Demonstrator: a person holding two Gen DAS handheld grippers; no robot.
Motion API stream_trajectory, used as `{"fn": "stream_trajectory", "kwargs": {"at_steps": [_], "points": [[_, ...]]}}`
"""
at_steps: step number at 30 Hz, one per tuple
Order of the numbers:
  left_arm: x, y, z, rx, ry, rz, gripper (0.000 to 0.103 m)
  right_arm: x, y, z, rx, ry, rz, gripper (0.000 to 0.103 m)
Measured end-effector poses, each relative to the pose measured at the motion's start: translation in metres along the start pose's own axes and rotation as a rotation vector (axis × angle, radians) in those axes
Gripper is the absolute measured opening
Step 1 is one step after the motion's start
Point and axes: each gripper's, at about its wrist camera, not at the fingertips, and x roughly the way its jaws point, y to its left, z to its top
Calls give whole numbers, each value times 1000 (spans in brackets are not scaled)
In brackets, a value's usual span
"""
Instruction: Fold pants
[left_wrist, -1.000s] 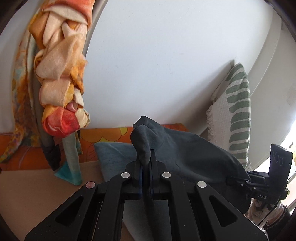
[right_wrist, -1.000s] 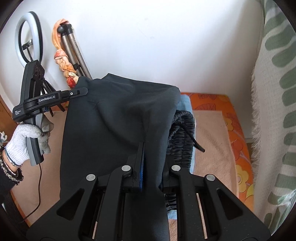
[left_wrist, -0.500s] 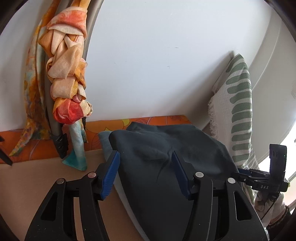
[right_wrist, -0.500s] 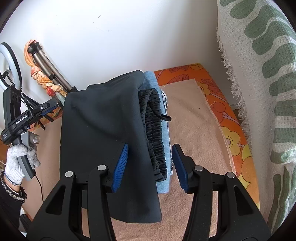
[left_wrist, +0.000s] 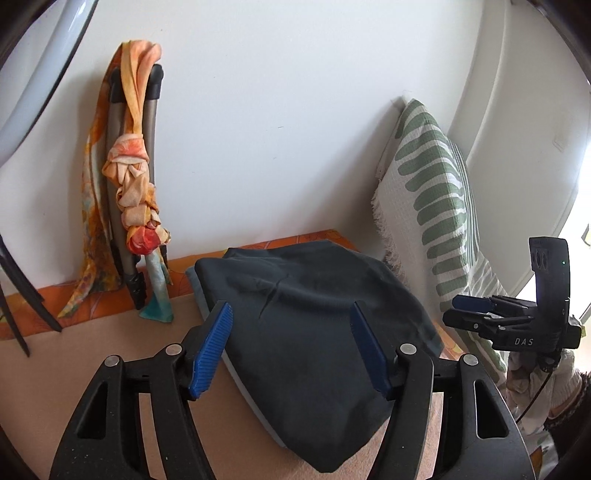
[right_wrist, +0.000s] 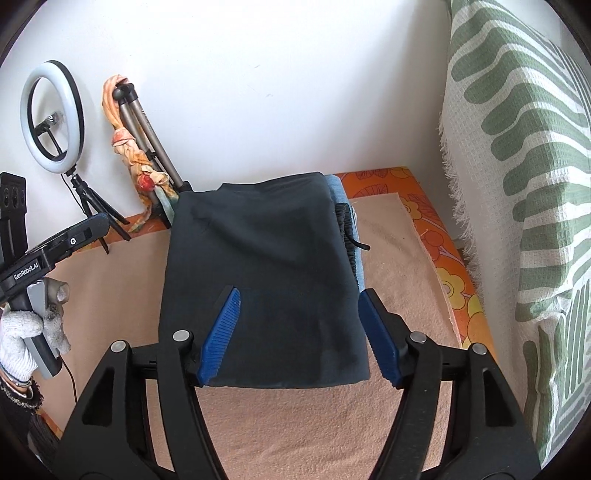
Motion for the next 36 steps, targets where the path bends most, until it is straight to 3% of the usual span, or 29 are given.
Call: {"fn": "stream_trajectory", "kwargs": {"at_steps": [6,17,22,31,36], "points": [[-47,-28,-8,76,-57,9,81,-32,23,-15,-4,-65,-5,81],[-109,-52,-42,118,-86,32,82,-77,55,-54,28,-141,-64,93],[-130,-47,-58,98,-83,65,83,-91,74,-75,14,-173,-133,101],[-166,-24,-88,54,-94,117,87,-109,116,-110,-18,-237,-258,103],[-175,-7,-107,22,-57,121,87,-110,138,-122,-7,-248,-238,103]]}}
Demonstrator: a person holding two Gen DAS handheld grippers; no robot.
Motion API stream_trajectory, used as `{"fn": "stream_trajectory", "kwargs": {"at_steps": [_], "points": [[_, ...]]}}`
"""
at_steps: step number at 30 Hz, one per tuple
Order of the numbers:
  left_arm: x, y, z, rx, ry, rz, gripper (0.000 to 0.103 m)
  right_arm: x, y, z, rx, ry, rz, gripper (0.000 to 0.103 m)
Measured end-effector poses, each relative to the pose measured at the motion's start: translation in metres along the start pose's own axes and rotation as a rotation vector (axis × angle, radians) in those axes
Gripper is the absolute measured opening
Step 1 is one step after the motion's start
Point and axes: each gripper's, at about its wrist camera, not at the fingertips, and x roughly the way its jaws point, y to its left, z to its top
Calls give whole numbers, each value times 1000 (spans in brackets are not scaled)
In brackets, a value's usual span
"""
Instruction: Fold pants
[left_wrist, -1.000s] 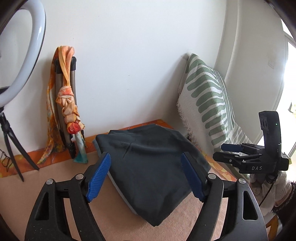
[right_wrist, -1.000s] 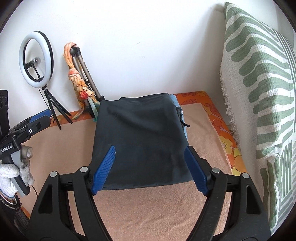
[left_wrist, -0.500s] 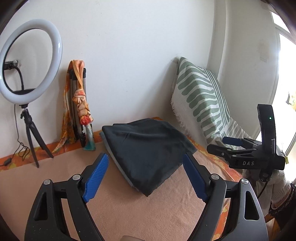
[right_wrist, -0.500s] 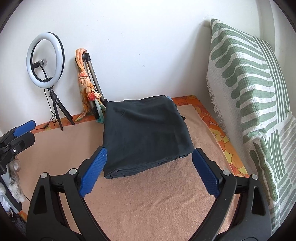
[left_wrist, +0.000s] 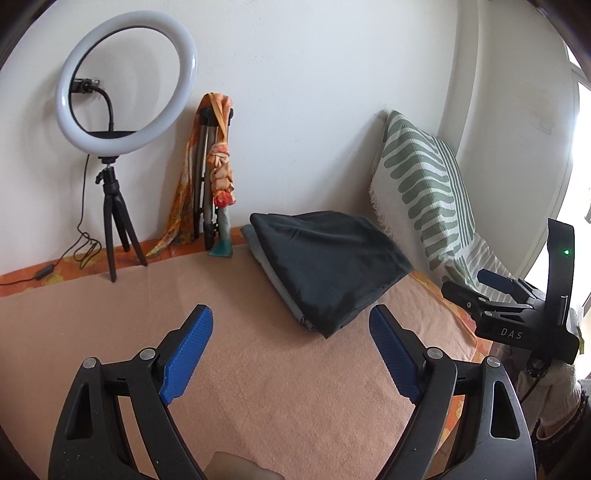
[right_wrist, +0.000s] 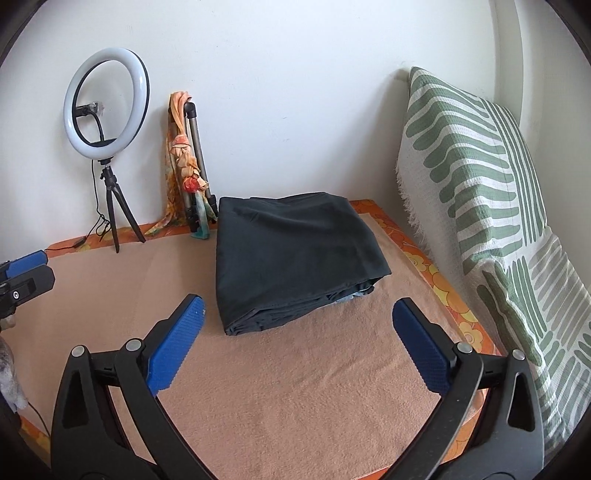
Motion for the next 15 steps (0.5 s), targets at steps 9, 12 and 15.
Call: {"fn": "stream_trajectory", "kwargs": {"at_steps": [9,12,15], "points": [[-7,10,-23,51,1,94,103,-4,34,-17,-36,-50,-18,103],[-9,11,-29,62,9,119,103,-3,38,-21,-47,-46,-19,103],[-13,10,-31,72,4,137,103,-6,38,-21,-47,-60,-28,103]]}}
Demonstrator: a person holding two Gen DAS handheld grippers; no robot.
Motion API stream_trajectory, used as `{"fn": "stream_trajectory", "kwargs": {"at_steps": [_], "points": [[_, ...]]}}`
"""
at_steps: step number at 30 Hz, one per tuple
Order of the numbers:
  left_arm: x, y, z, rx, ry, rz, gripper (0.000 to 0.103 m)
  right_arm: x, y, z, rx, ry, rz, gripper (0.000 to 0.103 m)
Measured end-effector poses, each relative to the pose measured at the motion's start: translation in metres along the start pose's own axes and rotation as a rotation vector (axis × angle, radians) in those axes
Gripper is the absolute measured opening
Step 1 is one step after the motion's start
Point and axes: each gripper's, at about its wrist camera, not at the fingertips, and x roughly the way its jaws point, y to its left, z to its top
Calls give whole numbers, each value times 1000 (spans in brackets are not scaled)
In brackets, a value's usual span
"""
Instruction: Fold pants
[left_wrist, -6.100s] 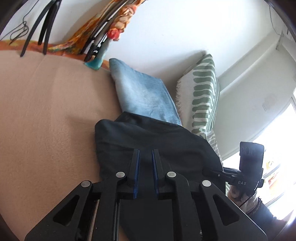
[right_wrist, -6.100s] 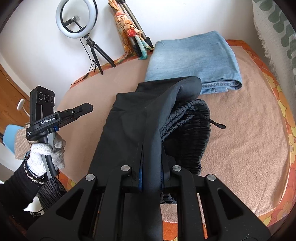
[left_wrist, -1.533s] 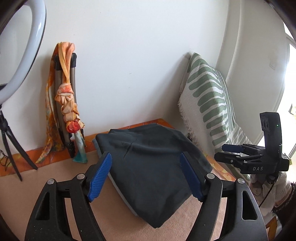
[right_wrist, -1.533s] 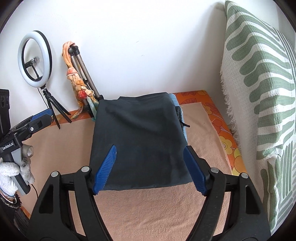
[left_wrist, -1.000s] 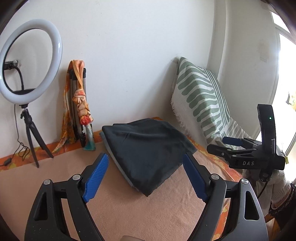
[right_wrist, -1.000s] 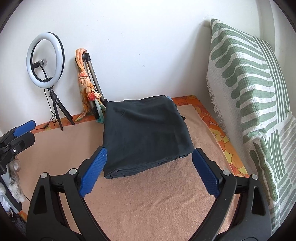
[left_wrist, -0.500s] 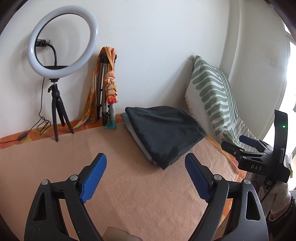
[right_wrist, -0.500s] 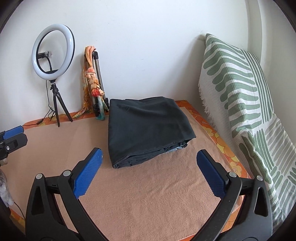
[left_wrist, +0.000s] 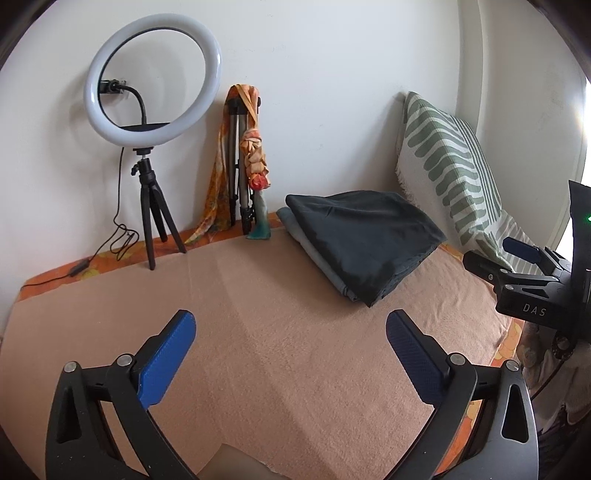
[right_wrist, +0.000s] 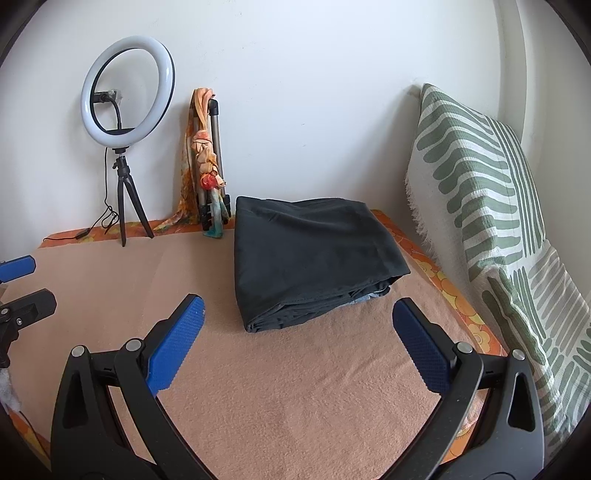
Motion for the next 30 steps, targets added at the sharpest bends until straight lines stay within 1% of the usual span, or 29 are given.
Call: {"fn": "stream_trajectory", "kwargs": {"at_steps": [2,6,14,19,30], "points": [[-4,-1,-1,11,-10,7,103,-2,-1,2,15,-9,-2,103],[-10,-1,-2,-2,-10,-11,103,-2,-4,3,51,-11,4,103],[-9,4,-4,-17,-6,9,103,0,-4,3,52,-10,-5,103],[-10,11,-4,-64,-1,-10,103,3,-5,4,57,-12,-8,103],[-11,14,-5,-68,2,-9,103,8,-7,4,70,-2,5,103]]}}
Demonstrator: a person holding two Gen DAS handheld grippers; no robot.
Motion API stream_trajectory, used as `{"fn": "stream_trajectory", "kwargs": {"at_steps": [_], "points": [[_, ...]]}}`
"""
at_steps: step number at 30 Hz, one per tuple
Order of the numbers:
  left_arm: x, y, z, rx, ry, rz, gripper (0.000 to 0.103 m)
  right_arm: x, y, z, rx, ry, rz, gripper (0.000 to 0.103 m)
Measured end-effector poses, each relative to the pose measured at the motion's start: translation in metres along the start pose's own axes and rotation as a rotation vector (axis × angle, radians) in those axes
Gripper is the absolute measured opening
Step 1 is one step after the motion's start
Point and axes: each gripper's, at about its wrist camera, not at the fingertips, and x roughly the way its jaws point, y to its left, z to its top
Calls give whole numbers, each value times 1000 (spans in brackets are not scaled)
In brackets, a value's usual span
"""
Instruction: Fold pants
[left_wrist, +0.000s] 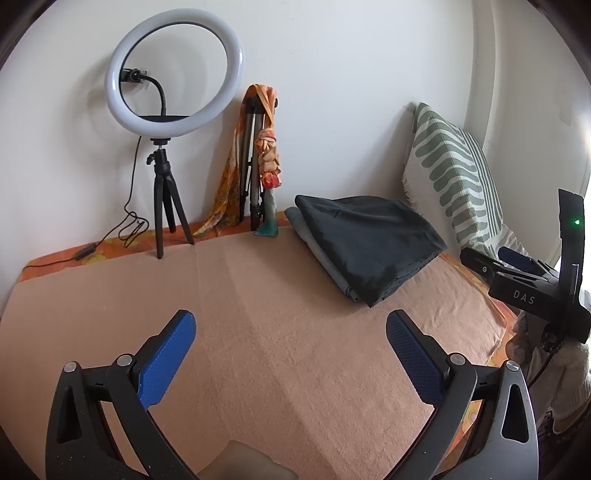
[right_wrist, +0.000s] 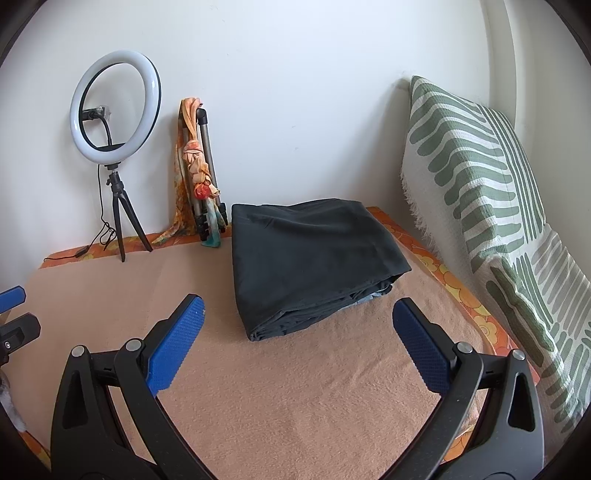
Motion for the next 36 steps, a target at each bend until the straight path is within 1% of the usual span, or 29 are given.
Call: {"fn": "stream_trajectory", "kwargs": {"at_steps": [36], "points": [[-5,2,1,-1,-8,0,103,-1,1,3,-2,-7,3,103]]}}
